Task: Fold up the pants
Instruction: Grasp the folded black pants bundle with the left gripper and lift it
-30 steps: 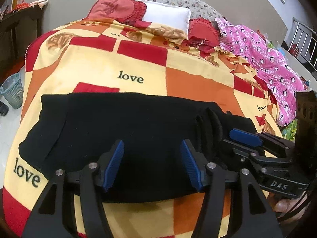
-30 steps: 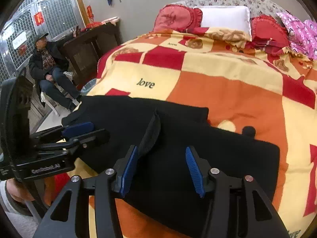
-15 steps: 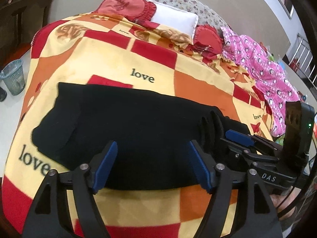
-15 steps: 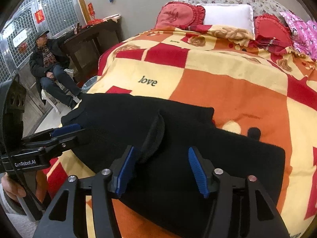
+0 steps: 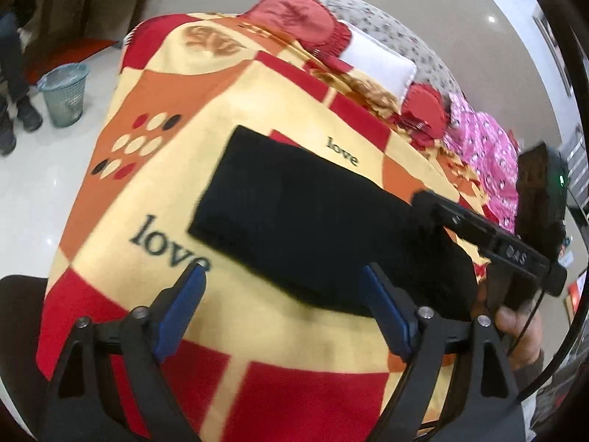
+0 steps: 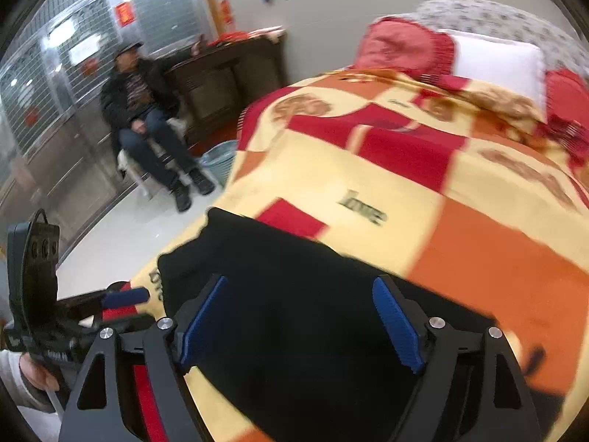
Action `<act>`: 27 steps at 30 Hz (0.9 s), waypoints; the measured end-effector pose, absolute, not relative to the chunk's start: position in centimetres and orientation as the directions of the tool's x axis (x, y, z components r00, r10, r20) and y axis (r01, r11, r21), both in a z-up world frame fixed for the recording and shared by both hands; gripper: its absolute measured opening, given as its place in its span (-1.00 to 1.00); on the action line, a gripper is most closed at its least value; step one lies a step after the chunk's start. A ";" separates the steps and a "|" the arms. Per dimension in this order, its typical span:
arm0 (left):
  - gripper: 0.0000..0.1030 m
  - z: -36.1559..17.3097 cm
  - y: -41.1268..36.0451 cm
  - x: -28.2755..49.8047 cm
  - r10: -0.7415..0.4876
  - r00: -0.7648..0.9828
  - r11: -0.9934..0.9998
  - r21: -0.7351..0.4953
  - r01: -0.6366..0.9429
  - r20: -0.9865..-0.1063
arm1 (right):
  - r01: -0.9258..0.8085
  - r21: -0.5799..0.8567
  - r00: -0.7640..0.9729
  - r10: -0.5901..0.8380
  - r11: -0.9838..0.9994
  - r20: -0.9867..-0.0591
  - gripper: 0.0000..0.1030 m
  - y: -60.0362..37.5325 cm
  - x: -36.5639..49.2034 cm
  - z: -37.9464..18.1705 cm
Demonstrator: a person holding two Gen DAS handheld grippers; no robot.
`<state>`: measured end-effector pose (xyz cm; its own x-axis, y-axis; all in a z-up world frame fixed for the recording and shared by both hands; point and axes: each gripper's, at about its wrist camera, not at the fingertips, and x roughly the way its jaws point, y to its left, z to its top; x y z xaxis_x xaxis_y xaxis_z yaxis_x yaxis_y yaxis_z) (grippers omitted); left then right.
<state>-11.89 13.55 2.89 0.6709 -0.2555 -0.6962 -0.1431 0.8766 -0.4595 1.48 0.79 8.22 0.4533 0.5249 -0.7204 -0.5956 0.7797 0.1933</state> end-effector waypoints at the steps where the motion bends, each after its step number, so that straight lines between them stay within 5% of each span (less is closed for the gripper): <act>1: 0.68 2.6 13.8 -11.8 -0.253 0.666 0.872 -0.464 -0.156 -0.701 | -0.608 0.193 0.443 0.531 0.770 -0.722 0.64 1.7 1.9 8.1; 21: 0.97 1.3 13.3 -9.6 -0.245 0.699 0.871 -0.469 -0.146 -0.672 | -0.721 0.112 0.305 0.459 0.684 -0.835 0.64 12.4 6.3 2.4; 27: 0.98 1.4 13.1 -9.5 -0.238 0.699 0.873 -0.463 -0.149 -0.674 | -0.727 0.115 0.307 0.471 0.677 -0.827 0.34 12.4 6.0 2.6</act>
